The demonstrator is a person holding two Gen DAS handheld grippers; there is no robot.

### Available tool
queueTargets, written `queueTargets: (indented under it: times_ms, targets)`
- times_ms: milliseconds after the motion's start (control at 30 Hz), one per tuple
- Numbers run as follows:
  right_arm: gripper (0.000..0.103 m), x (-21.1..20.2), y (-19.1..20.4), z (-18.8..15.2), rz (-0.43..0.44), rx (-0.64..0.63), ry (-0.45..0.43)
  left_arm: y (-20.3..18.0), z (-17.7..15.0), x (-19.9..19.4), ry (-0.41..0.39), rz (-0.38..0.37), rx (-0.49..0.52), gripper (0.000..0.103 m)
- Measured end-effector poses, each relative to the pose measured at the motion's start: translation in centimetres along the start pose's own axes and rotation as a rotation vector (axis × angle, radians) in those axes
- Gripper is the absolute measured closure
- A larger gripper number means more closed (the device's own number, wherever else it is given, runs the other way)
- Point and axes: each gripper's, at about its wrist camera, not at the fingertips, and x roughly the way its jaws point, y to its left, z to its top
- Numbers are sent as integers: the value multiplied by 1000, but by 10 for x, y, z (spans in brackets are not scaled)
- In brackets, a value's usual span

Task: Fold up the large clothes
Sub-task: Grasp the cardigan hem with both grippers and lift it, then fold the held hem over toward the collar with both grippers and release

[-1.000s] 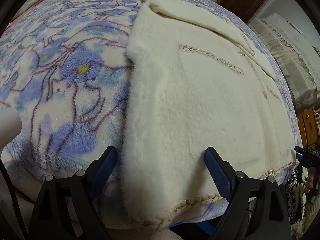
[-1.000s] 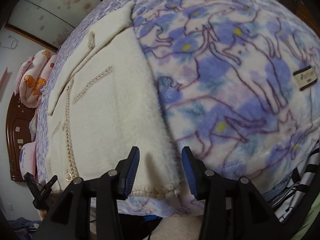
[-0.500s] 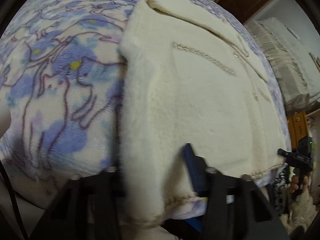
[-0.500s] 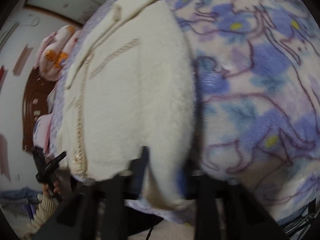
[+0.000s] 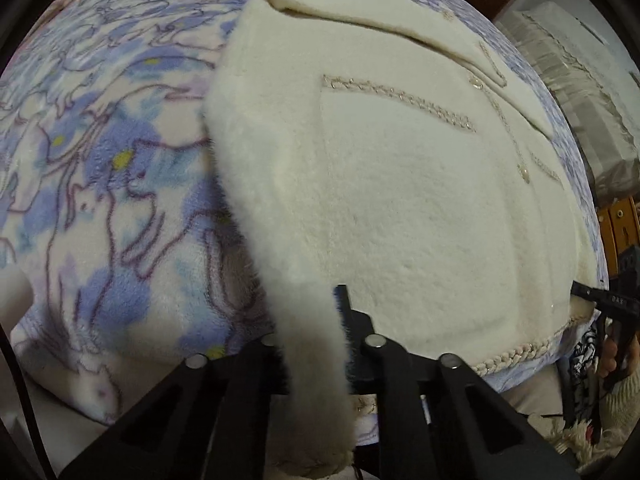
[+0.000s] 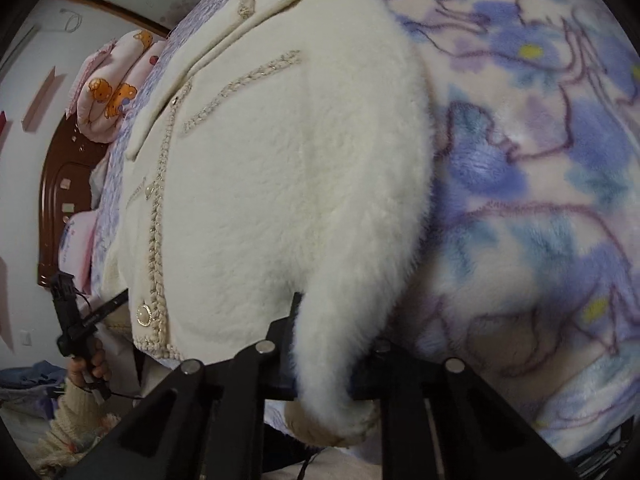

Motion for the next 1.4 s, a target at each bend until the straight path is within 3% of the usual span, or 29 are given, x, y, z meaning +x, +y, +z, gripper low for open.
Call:
queueTargets:
  times_ms: [233,500,767,933,1033,1133,1200,1300,1367,1400]
  targets:
    - [93,-50,18,-13,-32,-99,-47,15,-7,-46,-80,-139,-112,100]
    - [94,-74,51,-41,-67,-226,-22,16,-27,-81,-68,-124,-92,100]
    - [94,-88,54,-81,1,-212,24,39,-62,-116,-29,-173,-124,100]
    - [94,-98,57,-68,61,-175,-3,26,-46,-127,-32,-249,-145,100]
    - [94,-102,66,-46,96,-170,-23,17,-22,-133,-64,-324,-190,100]
    - [94,-112,78,-8,144,-166,-57,9,17,-136,-97,-345,-200,100]
    - [94,-124,89,34,163,-158,-94,3,57,-135,-116,-351,-200,100]
    - [94,-143,100,108,115,-128,-183,3,129,-128,-150,-344,-247,99]
    - [93,-149,95,164,138,-11,-240,13,178,-119,-191,-321,-305,98]
    - [92,-149,88,186,153,53,-267,19,206,-112,-207,-289,-351,91]
